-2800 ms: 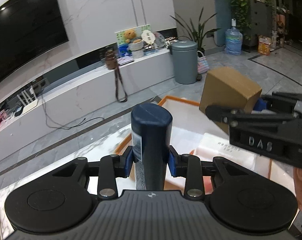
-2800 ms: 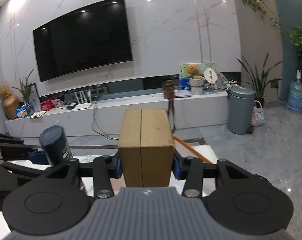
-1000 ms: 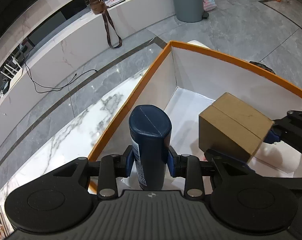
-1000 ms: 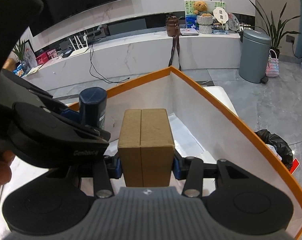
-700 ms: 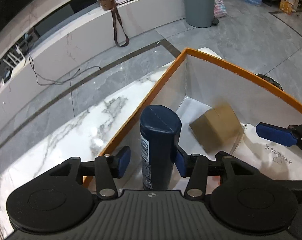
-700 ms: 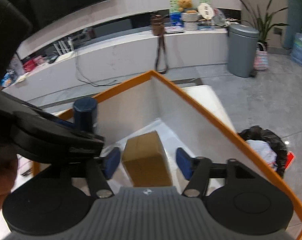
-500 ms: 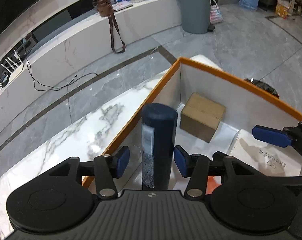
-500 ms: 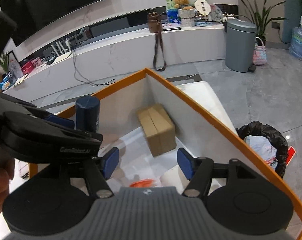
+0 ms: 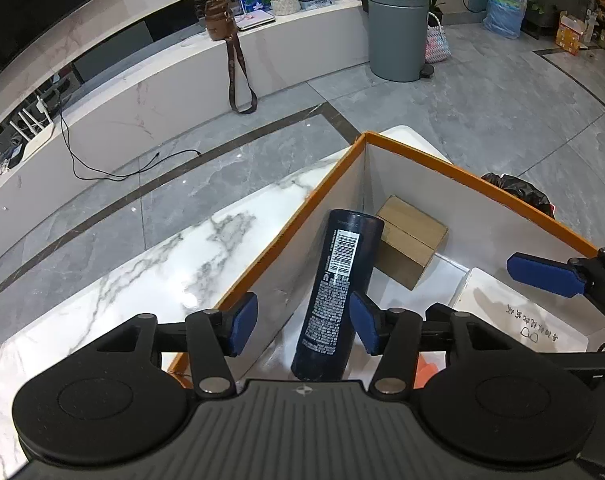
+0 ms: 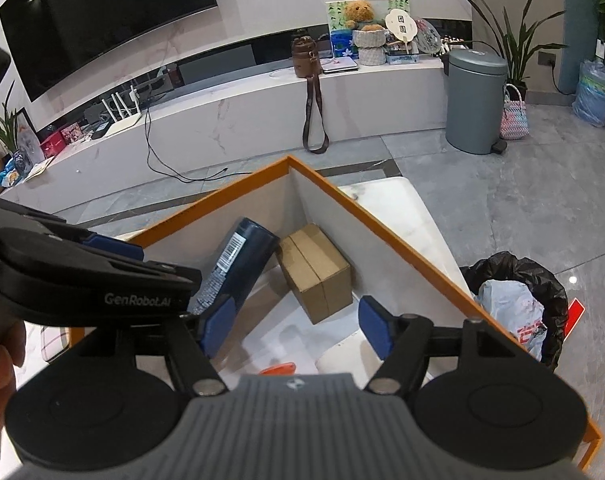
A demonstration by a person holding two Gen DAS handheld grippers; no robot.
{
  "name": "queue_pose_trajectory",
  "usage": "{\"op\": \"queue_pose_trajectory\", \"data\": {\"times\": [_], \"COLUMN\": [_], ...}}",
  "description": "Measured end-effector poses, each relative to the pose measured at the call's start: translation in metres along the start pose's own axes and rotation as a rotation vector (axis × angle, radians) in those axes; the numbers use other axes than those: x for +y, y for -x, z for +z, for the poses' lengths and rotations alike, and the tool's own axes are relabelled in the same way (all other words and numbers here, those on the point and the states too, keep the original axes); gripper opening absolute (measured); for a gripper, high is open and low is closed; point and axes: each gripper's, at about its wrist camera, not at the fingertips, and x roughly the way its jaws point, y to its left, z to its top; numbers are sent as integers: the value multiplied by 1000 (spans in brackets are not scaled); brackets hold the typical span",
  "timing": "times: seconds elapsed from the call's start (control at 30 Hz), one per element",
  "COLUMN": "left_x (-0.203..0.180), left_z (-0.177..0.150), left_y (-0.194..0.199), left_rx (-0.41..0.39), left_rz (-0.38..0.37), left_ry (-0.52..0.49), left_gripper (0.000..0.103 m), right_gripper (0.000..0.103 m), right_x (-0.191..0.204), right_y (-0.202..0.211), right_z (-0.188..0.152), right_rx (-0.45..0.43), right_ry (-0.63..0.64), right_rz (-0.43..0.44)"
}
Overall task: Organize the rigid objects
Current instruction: 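Open right tool dropping cardboard box while left tool lowers and releases blue can inside, then move both open tools back over the table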
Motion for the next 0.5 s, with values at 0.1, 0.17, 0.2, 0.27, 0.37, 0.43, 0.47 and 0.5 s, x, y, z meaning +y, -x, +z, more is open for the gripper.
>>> {"op": "queue_pose_trajectory", "data": {"times": [0.1, 0.17, 0.2, 0.27, 0.37, 0.43, 0.47, 0.5], "left_x": [2, 4, 5, 6, 8, 9, 10, 11], "left_z": [-1, -1, -2, -3, -5, -5, -5, -5], "left_y": [6, 10, 12, 15, 22, 25, 26, 28], "left_rx": [-9, -14, -17, -23, -32, -36, -37, -39], "left_rz": [4, 4, 3, 5, 6, 7, 7, 8], "left_ry": [5, 13, 15, 13, 14, 18, 19, 20], "left_gripper": [65, 65, 65, 65, 67, 68, 68, 68], "right_gripper": [69, 72, 72, 73, 73, 73, 73, 73], "right_x": [-1, 0, 1, 2, 5, 7, 8, 8], "right_y": [4, 7, 8, 11, 16, 19, 21, 22], "right_z": [1, 2, 3, 3, 4, 4, 4, 5], "right_rx": [-7, -15, -19, -25, -31, -35, -36, -37], "right_ry": [5, 7, 8, 11, 21, 27, 30, 33], "right_rz": [5, 2, 2, 3, 5, 5, 6, 7]}}
